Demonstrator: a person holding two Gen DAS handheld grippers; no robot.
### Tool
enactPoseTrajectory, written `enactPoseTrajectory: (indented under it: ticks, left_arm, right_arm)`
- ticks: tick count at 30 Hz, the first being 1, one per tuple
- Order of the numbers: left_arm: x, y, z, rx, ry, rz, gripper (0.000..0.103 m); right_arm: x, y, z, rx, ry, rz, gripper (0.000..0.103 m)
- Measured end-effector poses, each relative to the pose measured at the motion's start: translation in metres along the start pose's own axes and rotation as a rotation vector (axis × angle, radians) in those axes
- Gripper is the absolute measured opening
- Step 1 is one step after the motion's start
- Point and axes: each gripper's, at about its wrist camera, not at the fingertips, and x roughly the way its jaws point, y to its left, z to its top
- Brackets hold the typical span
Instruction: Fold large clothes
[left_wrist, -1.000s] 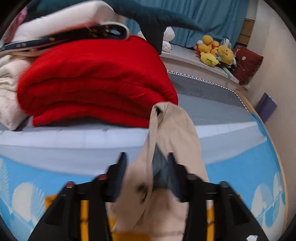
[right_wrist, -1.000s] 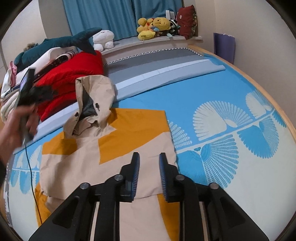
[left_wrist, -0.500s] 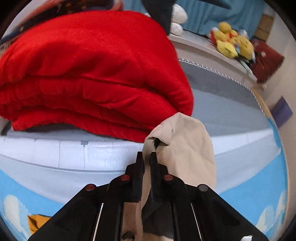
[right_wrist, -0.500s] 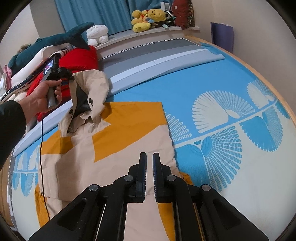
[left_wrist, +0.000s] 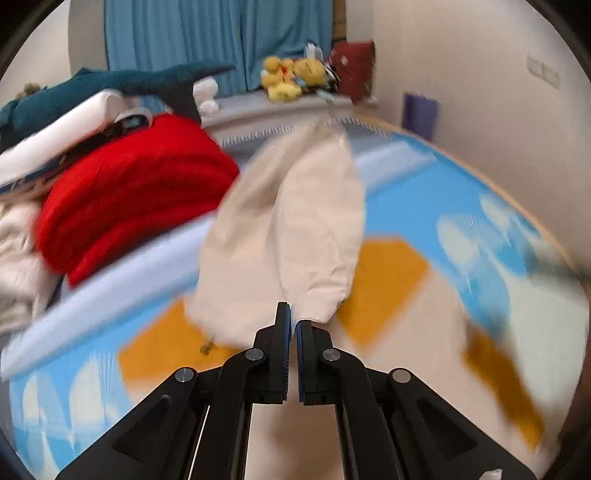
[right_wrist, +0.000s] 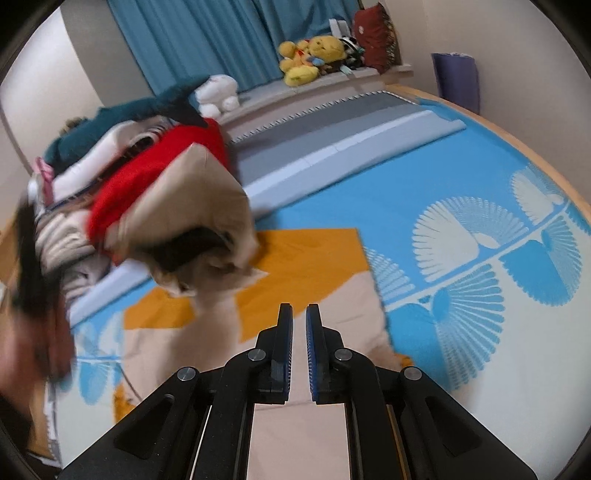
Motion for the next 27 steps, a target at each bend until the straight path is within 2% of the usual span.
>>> enactPoseTrajectory:
  ticks: [1,4,5,7,9,11,12,13,16,18,22,25,27]
  left_arm:
    - [-0.006,-0.005,-0.034,-0.017,0.056,0.001,0.004]
    - [-0.002,0.001,-0.126,-0.127,0.281,0.013,0.007]
    - [-0.004,0.006,-0.143,-0.178,0.321,0.032,0.007]
    - [-0.015,0.02,-0.165,-0.332,0.342,0.036,0.007]
    - [-0.024,0.038,-0.17,-0.512,0.317,0.02,0.008]
    - [-0.023,0.048,-0.162,-0.603,0.279,0.002,0.015]
    - [-0.019,0.051,-0.156,-0.634,0.252,-0.015,0.02]
    - [-0.014,0.055,-0.149,-0.658,0.234,-0.034,0.022]
    - [0.005,0.065,-0.137,-0.719,0.194,-0.077,0.022]
    - [0.016,0.074,-0.133,-0.749,0.176,-0.078,0.022]
    - [0.056,0.091,-0.142,-0.85,0.208,-0.147,0.032]
    - [0.079,0.1,-0.156,-0.92,0.248,-0.146,0.032]
    - [0.09,0.104,-0.161,-0.957,0.256,-0.178,0.032]
  right_arm:
    - [-0.003,0.004,-0.001,-0.001,-0.007,0.018,0.011]
    - [-0.004,0.011,-0.008,0.026,0.005,0.072,0.024]
    - [-0.002,0.012,-0.012,0.037,0.019,0.08,0.029]
    - [0.006,0.015,-0.019,0.05,0.057,0.102,0.032]
    - [0.016,0.02,-0.026,0.048,0.099,0.122,0.035]
    - [0.026,0.025,-0.033,0.049,0.136,0.142,0.039]
    - [0.032,0.028,-0.036,0.047,0.154,0.151,0.041]
    - [0.04,0.033,-0.04,0.05,0.179,0.163,0.042]
    - [0.06,0.044,-0.046,0.065,0.223,0.196,0.047]
    - [0.071,0.056,-0.047,0.047,0.234,0.206,0.05]
    - [0.092,0.096,-0.05,-0.074,0.232,0.22,0.054]
    - [0.107,0.123,-0.054,-0.168,0.231,0.21,0.054]
    - [0.116,0.135,-0.057,-0.223,0.223,0.169,0.054]
